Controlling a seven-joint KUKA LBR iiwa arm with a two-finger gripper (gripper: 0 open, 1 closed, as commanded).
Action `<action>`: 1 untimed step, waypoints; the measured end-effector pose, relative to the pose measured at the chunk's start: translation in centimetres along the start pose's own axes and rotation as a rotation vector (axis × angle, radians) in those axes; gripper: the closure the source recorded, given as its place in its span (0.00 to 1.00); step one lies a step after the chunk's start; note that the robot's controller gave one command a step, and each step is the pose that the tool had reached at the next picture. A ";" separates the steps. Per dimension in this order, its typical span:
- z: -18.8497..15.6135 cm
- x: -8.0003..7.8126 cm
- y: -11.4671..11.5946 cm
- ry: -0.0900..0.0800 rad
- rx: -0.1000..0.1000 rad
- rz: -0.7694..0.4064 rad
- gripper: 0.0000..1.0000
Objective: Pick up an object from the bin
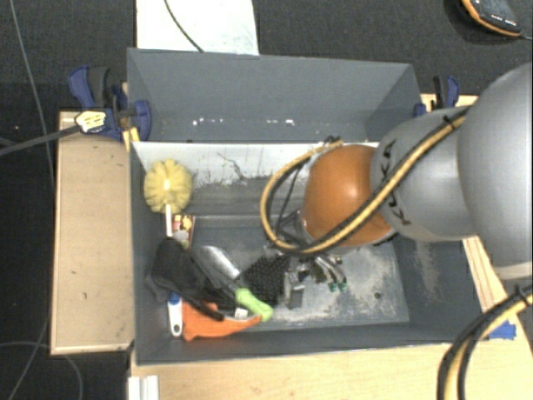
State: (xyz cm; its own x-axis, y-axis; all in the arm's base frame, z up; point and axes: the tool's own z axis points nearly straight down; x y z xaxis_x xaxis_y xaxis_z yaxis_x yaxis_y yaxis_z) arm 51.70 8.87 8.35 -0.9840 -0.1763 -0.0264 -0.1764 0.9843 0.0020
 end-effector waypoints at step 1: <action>0.0 0.0 0.0 0.000 0.000 0.001 1.00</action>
Offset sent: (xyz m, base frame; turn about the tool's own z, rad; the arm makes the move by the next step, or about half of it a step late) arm 0.0000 0.0000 0.0000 0.0000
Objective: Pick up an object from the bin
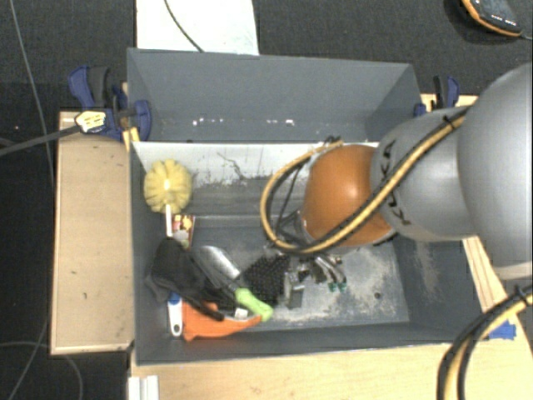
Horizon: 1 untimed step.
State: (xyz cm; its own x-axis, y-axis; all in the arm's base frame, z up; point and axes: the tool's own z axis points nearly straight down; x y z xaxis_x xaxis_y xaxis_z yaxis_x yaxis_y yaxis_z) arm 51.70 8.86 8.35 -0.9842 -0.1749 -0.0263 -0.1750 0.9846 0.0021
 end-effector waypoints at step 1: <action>0.0 0.0 0.0 0.000 0.000 0.001 1.00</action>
Offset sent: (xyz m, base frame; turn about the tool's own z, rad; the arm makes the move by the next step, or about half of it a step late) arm 0.0000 0.0000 0.0000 0.0000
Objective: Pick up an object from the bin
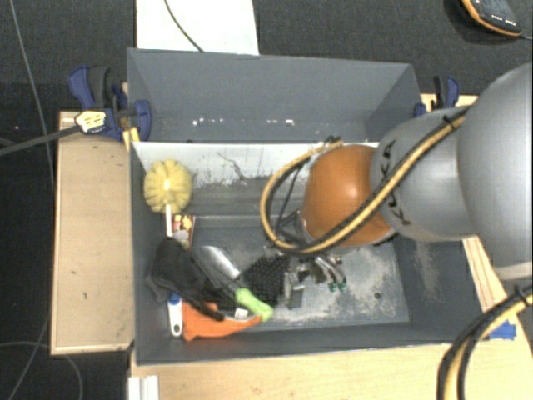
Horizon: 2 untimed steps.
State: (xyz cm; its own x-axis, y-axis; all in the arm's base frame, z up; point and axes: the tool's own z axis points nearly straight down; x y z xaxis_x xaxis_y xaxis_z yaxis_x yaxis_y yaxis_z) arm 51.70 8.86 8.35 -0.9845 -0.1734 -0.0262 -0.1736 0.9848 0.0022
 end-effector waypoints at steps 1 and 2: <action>0.0 0.0 0.0 0.000 0.000 0.001 1.00; 0.0 0.0 0.0 0.000 0.000 0.002 1.00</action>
Offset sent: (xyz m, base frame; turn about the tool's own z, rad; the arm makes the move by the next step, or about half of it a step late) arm 0.0000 0.0000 0.0000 0.0000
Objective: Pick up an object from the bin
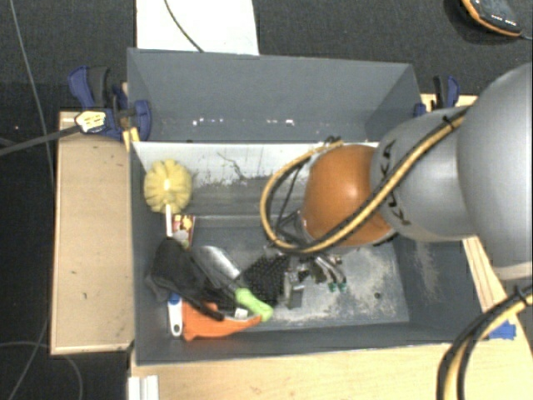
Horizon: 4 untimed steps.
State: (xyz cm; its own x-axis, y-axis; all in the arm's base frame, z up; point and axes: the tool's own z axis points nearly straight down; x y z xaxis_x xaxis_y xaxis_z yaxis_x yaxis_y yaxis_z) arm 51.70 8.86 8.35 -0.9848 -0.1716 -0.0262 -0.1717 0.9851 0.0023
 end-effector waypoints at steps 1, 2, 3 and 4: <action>0.0 0.0 0.0 0.000 0.000 0.000 0.00; 0.0 0.0 0.0 0.000 0.000 0.001 1.00; 0.0 0.0 0.0 0.000 0.000 0.002 1.00; 0.0 0.0 0.0 0.000 0.000 0.001 1.00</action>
Offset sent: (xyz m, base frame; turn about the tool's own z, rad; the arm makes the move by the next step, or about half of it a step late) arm 0.0000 0.0000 0.0000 0.0000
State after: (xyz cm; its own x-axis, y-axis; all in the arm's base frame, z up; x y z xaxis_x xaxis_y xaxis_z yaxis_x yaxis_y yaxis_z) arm 51.70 8.86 8.34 -0.9850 -0.1704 -0.0261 -0.1706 0.9853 0.0024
